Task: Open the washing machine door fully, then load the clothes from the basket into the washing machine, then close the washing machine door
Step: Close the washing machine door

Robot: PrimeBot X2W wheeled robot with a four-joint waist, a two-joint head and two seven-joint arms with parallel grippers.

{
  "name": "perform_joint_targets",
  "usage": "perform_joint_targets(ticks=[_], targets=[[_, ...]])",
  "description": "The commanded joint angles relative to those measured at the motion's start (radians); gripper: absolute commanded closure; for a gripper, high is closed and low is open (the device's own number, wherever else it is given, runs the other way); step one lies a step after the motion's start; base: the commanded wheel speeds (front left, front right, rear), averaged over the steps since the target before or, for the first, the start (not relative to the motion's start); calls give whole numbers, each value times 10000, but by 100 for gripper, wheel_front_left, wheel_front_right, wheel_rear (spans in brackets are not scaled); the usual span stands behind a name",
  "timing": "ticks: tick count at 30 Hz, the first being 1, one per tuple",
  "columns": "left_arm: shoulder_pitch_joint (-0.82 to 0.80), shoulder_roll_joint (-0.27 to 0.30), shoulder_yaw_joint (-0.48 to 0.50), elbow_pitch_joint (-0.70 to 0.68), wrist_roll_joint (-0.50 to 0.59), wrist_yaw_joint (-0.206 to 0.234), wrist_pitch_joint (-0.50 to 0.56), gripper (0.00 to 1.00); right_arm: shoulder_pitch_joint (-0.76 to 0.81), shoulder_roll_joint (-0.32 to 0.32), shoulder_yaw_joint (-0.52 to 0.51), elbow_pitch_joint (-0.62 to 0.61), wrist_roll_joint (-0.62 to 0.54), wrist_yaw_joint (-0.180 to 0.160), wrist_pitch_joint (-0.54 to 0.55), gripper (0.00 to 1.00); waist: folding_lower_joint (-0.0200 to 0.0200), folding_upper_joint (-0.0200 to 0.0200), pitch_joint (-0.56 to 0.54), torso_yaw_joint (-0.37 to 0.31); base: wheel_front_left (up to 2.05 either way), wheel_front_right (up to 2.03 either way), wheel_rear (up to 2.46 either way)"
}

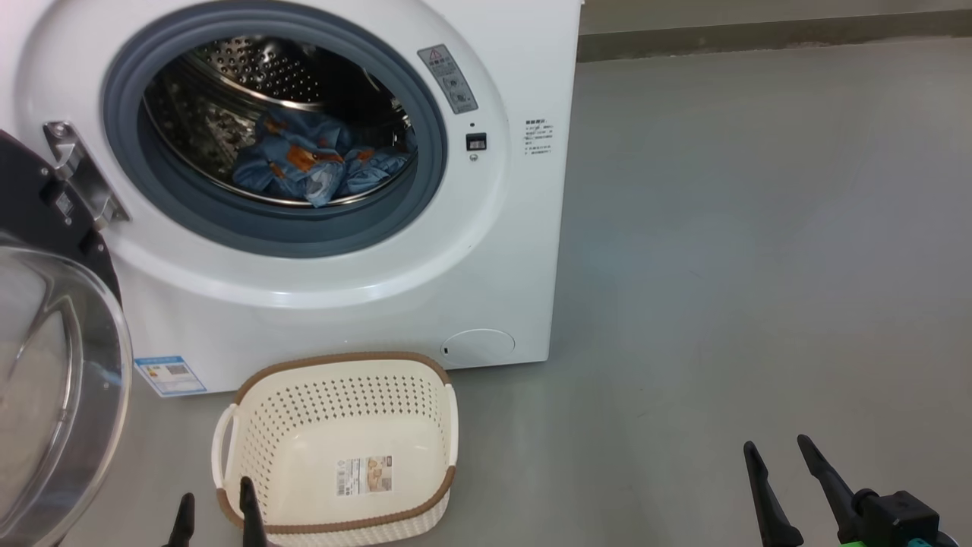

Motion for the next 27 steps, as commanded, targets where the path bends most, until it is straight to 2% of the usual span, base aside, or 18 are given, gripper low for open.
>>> perform_joint_targets(ticks=[1, 17, 27], targets=[[-146, 156, 312, -254, 130, 51, -53, 0, -286, -83, 188, -206, -68, 16, -49, 0, 0, 0, -5, 2, -45, 45, 0], [-124, 159, 319, -241, 270, 22, -53, 0, -246, -96, 148, -236, -79, 16, -49, 0, 0, 0, -45, 263, -3, 3, 0], [-113, 167, 408, -315, 423, 66, -53, 0, -270, -113, 150, -237, -73, 16, -49, 0, 0, 0, -88, 1208, 0, 0, 0]])
